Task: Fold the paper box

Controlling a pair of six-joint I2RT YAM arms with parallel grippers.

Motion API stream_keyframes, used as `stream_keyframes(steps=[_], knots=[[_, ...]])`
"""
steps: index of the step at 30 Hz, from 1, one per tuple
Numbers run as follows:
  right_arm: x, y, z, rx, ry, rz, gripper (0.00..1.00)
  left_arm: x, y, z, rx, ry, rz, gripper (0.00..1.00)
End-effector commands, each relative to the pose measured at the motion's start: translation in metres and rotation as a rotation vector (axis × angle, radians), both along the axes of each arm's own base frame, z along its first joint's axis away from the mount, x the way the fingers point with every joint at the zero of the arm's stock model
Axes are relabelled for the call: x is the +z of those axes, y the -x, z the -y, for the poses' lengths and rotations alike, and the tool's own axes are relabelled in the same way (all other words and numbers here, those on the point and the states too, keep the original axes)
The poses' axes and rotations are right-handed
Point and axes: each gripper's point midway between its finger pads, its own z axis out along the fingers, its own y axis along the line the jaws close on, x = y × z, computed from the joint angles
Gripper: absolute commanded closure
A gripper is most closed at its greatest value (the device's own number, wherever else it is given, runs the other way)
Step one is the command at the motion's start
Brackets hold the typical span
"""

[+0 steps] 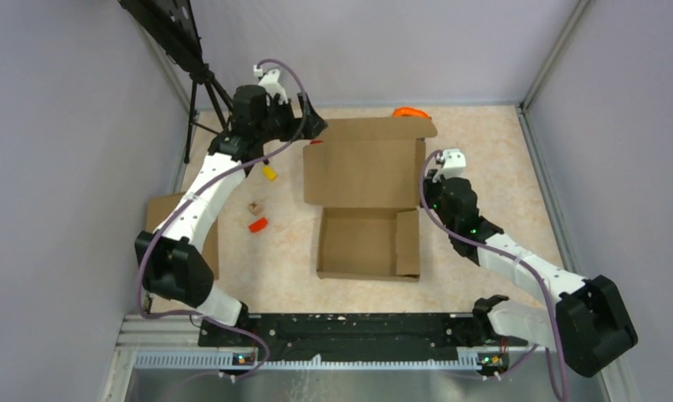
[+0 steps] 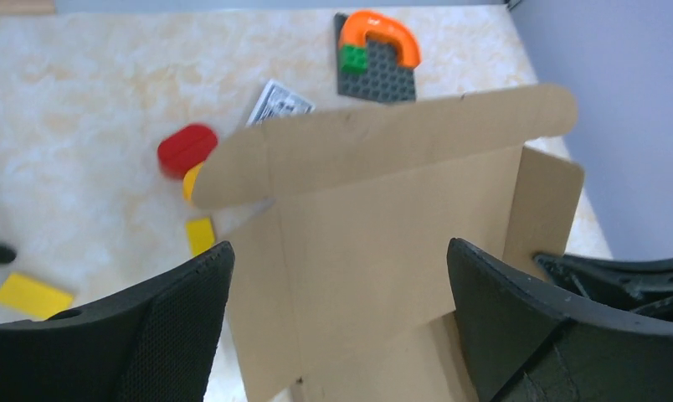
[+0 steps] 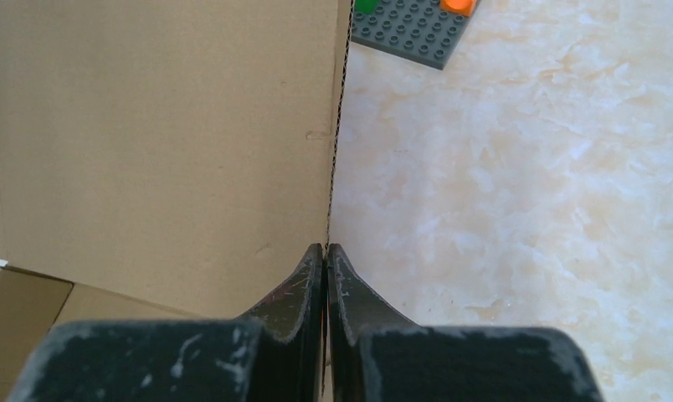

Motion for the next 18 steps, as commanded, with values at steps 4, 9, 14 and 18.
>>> stream_keyframes(steps=[4, 9, 14, 18], knots=[[0.034, 0.008, -0.013, 0.094, 0.001, 0.197, 1.00, 0.029, -0.038, 0.030, -0.101, 0.064, -0.028, 0.06], [0.037, 0.020, -0.014, 0.133, 0.027, 0.288, 1.00, 0.035, -0.060, 0.043, -0.130, 0.090, -0.048, 0.07], [0.037, 0.024, -0.014, 0.152, 0.042, 0.312, 1.00, 0.038, -0.051, 0.058, -0.415, -0.011, 0.029, 0.03], [0.038, 0.024, -0.013, 0.147, 0.045, 0.318, 1.00, 0.037, -0.020, 0.073, -0.705, 0.046, 0.043, 0.04]])
